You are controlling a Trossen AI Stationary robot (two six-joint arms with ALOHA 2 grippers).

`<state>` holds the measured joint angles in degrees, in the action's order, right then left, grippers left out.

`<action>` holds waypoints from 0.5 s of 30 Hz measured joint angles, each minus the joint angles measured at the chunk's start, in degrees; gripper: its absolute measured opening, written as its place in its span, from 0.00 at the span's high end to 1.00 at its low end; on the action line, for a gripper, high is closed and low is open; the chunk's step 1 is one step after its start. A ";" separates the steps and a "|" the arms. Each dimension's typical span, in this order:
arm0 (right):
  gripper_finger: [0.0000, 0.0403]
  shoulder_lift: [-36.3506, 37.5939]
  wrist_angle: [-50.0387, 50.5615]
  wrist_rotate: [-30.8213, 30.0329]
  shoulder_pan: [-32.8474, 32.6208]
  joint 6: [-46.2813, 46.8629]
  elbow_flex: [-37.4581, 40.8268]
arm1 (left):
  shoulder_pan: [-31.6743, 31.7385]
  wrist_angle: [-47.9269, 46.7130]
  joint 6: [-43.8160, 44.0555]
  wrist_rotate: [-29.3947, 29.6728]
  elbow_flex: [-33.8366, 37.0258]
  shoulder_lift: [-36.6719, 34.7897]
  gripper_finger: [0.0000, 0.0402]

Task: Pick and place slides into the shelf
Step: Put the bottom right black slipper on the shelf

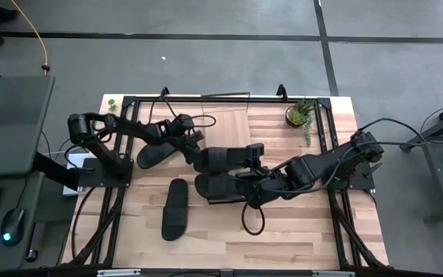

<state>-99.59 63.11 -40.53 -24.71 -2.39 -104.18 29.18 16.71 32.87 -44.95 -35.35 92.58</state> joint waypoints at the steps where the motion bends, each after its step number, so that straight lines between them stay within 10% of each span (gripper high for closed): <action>1: 0.64 0.00 -0.02 -0.02 0.00 0.02 0.00 | -0.37 0.60 0.44 0.09 0.00 0.00 0.92; 15: 0.64 -0.02 -0.85 -0.01 -0.06 0.07 0.00 | -0.38 1.59 1.50 2.34 0.00 0.00 0.92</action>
<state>-99.61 62.26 -40.54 -24.77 -2.33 -104.18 28.80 18.31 34.37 -42.62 -35.35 92.58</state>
